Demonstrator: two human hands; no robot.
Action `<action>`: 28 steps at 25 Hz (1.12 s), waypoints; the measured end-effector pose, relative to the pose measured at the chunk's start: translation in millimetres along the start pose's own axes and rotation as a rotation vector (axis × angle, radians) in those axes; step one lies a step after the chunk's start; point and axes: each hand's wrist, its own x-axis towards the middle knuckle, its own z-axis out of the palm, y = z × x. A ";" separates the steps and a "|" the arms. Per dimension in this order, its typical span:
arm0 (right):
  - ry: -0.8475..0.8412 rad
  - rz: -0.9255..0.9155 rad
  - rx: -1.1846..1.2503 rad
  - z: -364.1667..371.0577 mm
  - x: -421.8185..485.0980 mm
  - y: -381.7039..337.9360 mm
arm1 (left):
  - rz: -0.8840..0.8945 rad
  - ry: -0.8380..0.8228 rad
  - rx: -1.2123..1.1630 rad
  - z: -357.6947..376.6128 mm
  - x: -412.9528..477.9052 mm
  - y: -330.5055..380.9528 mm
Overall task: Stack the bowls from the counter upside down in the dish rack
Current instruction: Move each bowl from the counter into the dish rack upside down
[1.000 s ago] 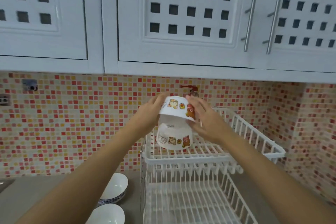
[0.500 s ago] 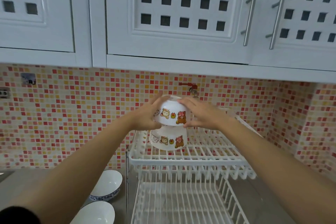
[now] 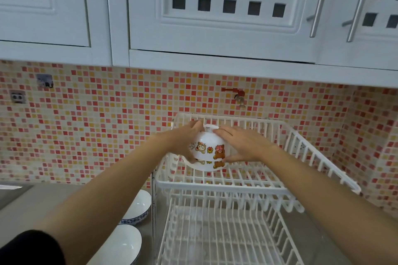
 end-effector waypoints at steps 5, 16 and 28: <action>-0.020 -0.017 -0.028 0.9 0.1 -2.7 | 0.002 -0.028 0.027 5.1 3.8 -2.8; 0.212 0.163 0.106 -65.3 30.9 -36.9 | -0.076 0.215 0.098 -55.7 -34.4 -35.0; -0.027 0.130 0.366 -36.6 182.6 -288.2 | -0.591 0.011 0.001 -1.3 -220.9 -219.1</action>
